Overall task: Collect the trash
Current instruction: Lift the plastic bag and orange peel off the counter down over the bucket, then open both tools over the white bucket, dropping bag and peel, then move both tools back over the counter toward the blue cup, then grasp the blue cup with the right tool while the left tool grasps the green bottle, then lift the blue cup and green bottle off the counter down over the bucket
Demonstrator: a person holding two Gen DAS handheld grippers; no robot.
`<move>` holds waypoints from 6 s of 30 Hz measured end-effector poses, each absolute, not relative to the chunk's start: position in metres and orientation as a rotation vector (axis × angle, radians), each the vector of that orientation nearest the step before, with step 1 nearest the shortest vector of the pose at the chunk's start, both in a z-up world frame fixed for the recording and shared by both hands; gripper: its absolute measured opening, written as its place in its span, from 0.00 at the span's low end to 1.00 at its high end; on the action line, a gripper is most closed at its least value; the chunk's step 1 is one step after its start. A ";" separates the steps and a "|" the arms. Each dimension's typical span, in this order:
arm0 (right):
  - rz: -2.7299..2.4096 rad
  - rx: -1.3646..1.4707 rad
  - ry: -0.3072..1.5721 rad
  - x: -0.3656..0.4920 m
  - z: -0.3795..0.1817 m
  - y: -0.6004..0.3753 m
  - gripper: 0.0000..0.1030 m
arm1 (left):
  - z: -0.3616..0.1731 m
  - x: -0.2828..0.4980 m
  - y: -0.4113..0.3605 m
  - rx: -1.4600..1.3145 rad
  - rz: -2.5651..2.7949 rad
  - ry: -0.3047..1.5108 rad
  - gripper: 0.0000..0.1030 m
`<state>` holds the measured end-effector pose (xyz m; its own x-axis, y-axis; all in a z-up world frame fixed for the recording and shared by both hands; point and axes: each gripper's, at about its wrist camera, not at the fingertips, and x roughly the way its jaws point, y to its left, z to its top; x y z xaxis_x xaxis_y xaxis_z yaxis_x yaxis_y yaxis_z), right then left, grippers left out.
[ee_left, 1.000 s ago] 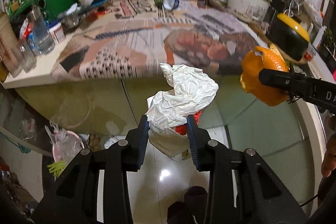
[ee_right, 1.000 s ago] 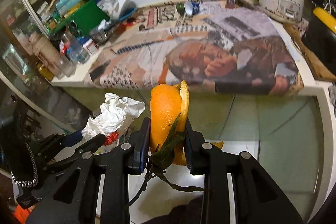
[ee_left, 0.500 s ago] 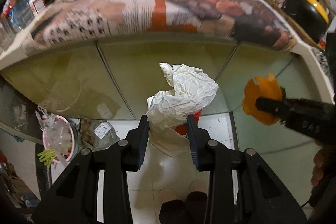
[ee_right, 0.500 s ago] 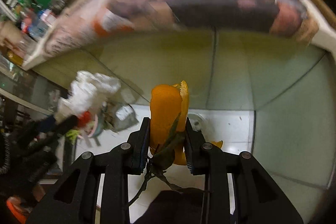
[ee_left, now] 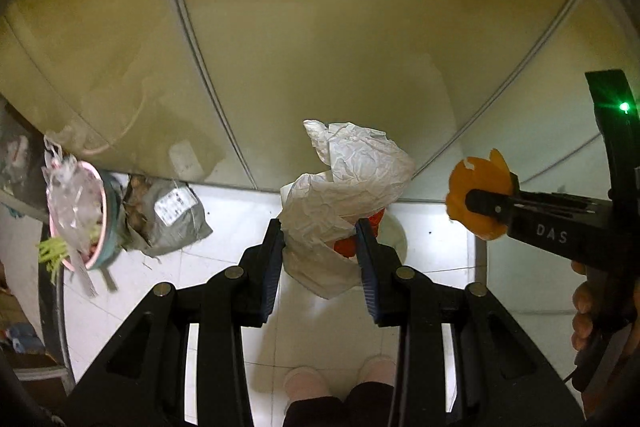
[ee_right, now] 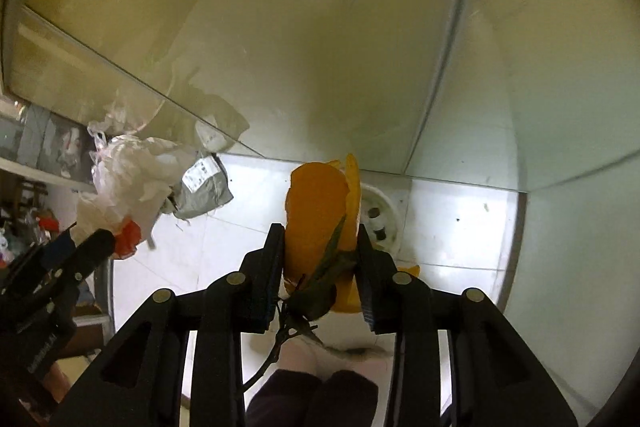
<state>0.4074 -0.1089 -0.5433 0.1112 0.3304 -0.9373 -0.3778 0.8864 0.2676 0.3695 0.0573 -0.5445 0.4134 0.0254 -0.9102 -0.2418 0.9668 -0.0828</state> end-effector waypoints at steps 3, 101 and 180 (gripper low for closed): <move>0.509 -0.073 1.368 0.411 -0.564 -0.105 0.41 | -0.569 0.376 0.057 -0.217 0.174 1.155 0.34; 0.503 -0.024 0.621 0.531 -0.061 -0.146 0.84 | -0.058 0.517 0.107 -0.195 0.343 0.528 0.99; 0.401 0.084 0.784 0.589 -0.117 -0.173 0.19 | -0.123 0.653 0.063 -0.177 0.061 0.717 0.39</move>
<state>0.5885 -0.1731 -0.1170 0.6370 0.3813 -0.6700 -0.3193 0.9215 0.2209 0.6533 0.0630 -0.1231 0.7529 -0.0050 -0.6581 -0.1160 0.9833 -0.1401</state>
